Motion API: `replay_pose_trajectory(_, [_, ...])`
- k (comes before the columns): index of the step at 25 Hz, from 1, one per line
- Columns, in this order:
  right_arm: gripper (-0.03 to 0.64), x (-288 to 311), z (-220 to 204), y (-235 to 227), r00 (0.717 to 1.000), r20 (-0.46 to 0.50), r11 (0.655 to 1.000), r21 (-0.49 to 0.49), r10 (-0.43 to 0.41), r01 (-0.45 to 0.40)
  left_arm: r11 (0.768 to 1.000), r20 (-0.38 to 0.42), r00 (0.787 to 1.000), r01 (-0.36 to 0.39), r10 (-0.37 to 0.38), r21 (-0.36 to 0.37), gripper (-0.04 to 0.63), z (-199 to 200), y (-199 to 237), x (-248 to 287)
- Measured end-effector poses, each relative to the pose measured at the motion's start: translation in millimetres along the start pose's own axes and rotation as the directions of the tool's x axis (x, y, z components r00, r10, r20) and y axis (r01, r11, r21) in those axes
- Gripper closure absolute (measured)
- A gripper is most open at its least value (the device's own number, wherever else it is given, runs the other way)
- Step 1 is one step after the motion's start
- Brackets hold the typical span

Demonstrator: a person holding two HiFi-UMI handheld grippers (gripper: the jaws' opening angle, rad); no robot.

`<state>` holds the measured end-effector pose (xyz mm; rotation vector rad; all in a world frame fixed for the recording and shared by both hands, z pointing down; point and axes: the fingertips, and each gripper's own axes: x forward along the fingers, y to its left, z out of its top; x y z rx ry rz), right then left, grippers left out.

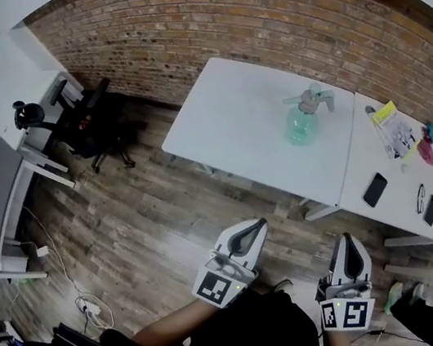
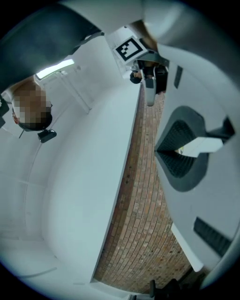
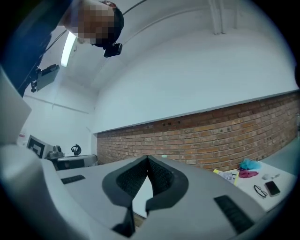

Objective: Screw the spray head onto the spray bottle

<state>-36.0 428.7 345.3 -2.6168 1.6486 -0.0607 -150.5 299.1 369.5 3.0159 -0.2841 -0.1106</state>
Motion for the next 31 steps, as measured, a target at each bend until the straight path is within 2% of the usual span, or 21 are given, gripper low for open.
replay_pose_trajectory(3, [0.609, -15, -7, -8, 1.0, -0.013, 1.0, 0.017, 0.0, 0.0, 1.0, 0.008, 1.0, 0.008, -0.008, -0.027, 0.594, 2, -24, 2])
replay_pose_trajectory(6, [0.609, -30, -10, -6, 0.999, -0.025, 1.0, -0.006, 0.021, -0.021, 1.0, 0.016, 1.0, 0.0, 0.0, -0.023, 0.594, 1, -46, 0])
replay_pose_trajectory(11, [0.609, -46, -9, -8, 1.0, -0.025, 0.999, -0.032, 0.013, -0.014, 1.0, -0.015, 1.0, -0.02, 0.019, -0.024, 0.594, -6, -58, -13])
replay_pose_trajectory(18, [0.609, -47, -3, 5, 0.998, -0.012, 0.996, -0.061, -0.07, 0.069, 0.997, -0.006, 0.998, 0.065, -0.065, -0.037, 0.594, -2, -41, -8])
replay_pose_trajectory(23, [0.609, -42, 11, 21, 0.995, 0.01, 0.992, -0.079, -0.099, 0.1, 0.999, 0.028, 0.999, 0.042, -0.041, -0.029, 0.594, 10, -10, -17])
replay_pose_trajectory(27, [0.609, -41, 15, 26, 0.991, 0.03, 0.987, -0.087, -0.13, 0.133, 0.997, 0.055, 0.995, 0.076, -0.078, 0.024, 0.594, 14, -2, -26])
replay_pose_trajectory(31, [0.609, -39, 13, 32, 0.988, 0.03, 0.985, -0.087, -0.149, 0.152, 0.997, 0.052, 0.996, 0.075, -0.075, -0.001, 0.594, 13, 10, -38])
